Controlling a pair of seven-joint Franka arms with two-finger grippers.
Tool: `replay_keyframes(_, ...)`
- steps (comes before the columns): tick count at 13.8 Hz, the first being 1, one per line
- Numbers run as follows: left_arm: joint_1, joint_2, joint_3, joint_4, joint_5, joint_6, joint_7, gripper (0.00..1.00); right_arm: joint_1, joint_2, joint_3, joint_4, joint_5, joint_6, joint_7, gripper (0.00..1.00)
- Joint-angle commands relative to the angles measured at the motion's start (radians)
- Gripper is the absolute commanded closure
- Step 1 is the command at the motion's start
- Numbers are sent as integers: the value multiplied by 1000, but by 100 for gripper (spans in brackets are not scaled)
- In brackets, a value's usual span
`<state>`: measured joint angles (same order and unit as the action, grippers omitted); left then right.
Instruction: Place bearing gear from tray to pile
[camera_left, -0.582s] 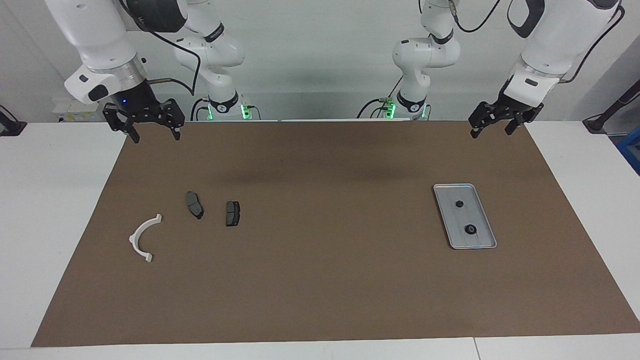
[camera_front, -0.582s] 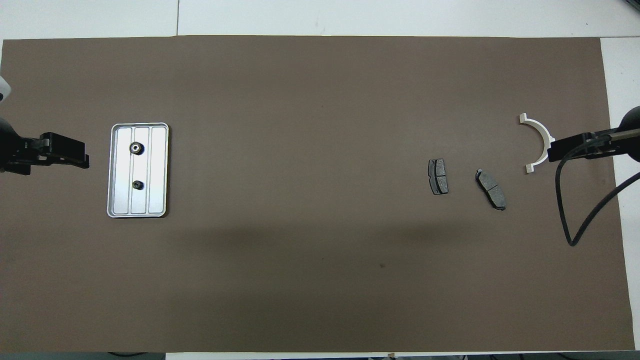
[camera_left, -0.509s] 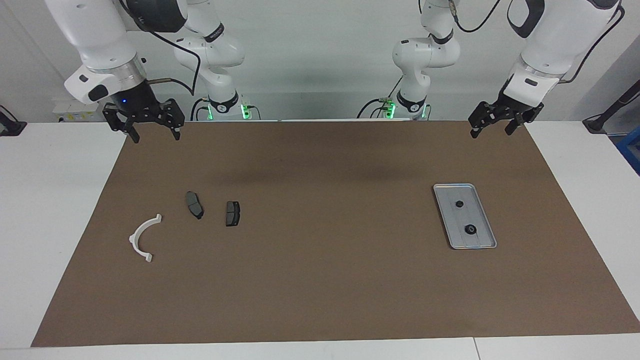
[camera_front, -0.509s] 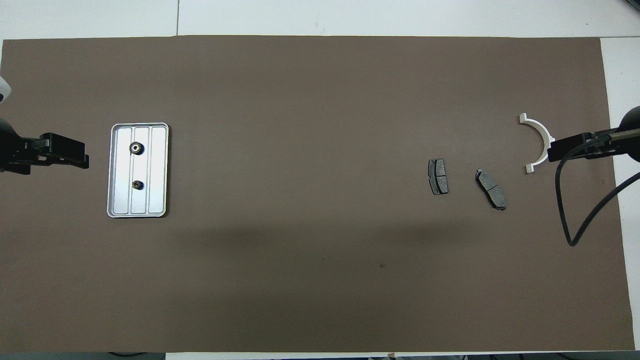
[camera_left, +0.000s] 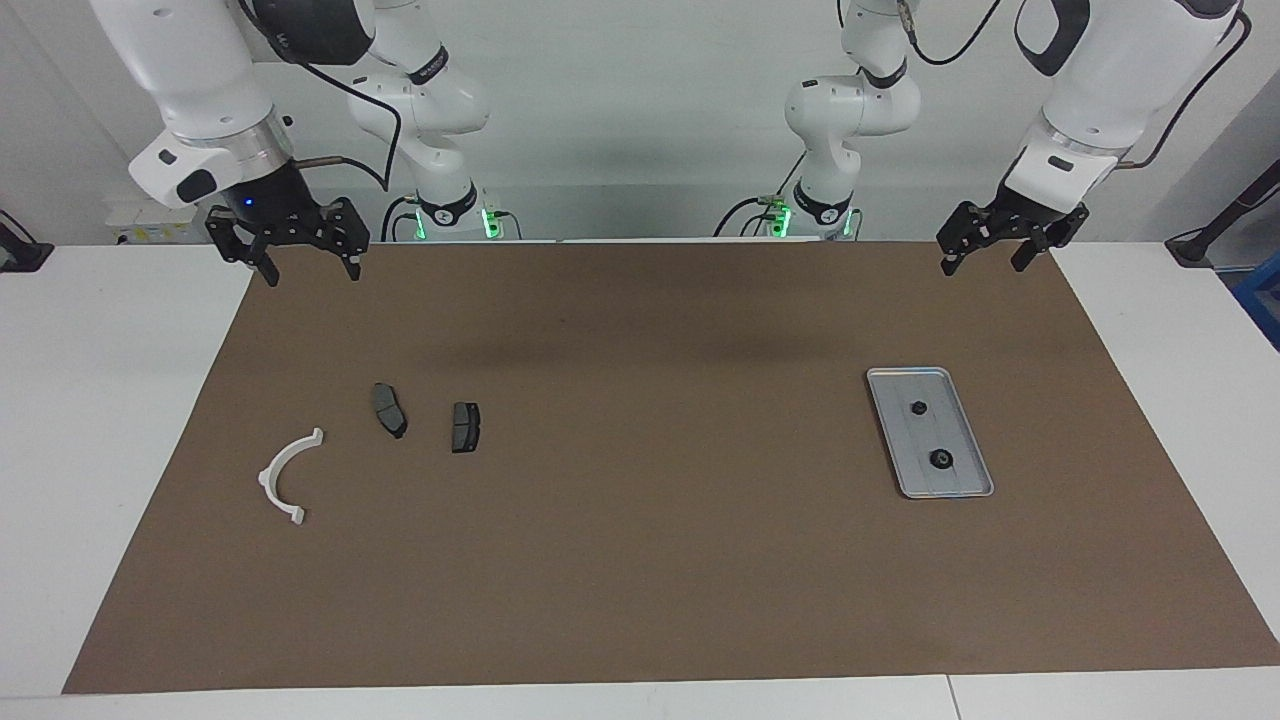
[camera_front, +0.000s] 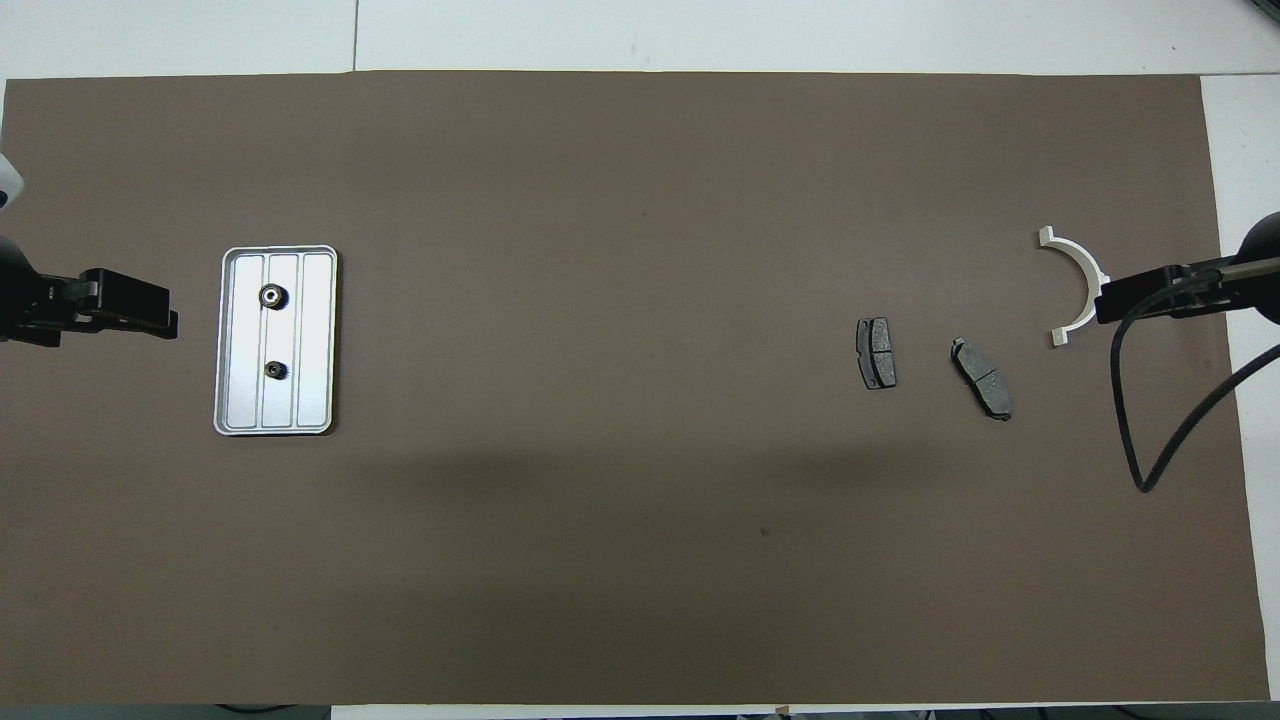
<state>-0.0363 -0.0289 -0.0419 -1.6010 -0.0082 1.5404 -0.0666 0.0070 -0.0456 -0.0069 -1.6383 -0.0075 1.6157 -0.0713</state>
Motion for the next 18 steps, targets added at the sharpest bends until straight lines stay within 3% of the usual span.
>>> replay_keyframes(1,-8,-3,14,-5,-6,1,-4,0,-5,-7,4,-6,12,10,16,0)
replay_keyframes(5,-1,-10,13,-124,-7,180,-53,0,-5,-7,4,-6,12,10,16,0)
replay_keyframes(13,2,351,13,-103,30,579,-47,0,-9,-11,2,-6,26,6,13,0)
replay_keyframes(15,19,414,13,-103,31,650,-47,0,-5,-13,2,-6,26,9,18,0)
replay_keyframes(18,58,446,13,-112,30,698,-44,0,-4,-16,2,-9,17,4,1,0)
